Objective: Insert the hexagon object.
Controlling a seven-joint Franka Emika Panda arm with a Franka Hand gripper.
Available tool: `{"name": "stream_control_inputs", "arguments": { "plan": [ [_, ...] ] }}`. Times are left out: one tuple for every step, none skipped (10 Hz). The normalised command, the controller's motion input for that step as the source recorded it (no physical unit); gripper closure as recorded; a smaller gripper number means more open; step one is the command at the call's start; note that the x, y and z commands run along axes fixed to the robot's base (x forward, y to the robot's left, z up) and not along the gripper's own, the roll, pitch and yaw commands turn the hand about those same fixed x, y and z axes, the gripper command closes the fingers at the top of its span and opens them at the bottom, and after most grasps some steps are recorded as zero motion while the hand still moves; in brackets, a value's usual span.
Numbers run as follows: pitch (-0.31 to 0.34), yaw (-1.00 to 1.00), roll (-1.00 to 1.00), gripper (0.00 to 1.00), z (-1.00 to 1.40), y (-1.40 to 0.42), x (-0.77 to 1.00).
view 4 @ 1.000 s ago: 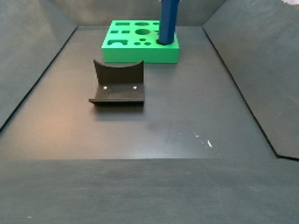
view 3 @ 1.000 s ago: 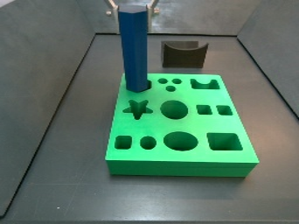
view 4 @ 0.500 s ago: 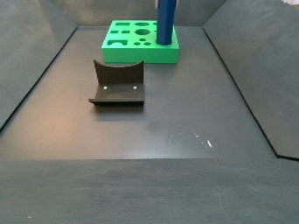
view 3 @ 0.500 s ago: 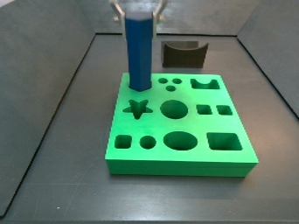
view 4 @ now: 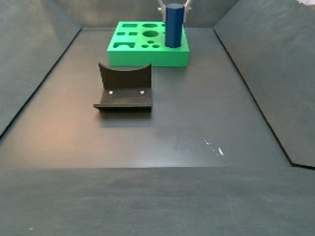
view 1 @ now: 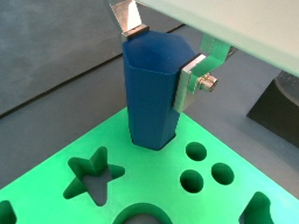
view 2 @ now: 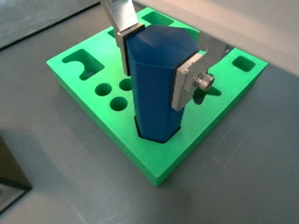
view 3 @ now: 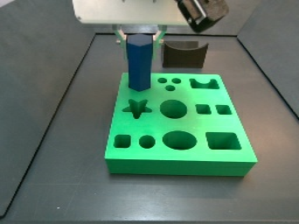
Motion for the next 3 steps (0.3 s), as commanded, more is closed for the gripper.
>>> {"name": "stream_control_inputs", "arguments": {
  "plan": [
    [-0.114, 0.0, 0.0, 1.0, -0.11, 0.0, -0.05],
    [-0.031, 0.0, 0.0, 1.0, 0.0, 0.0, 0.0],
    [0.0, 0.0, 0.0, 1.0, 0.0, 0.0, 0.0]
  ]
}}
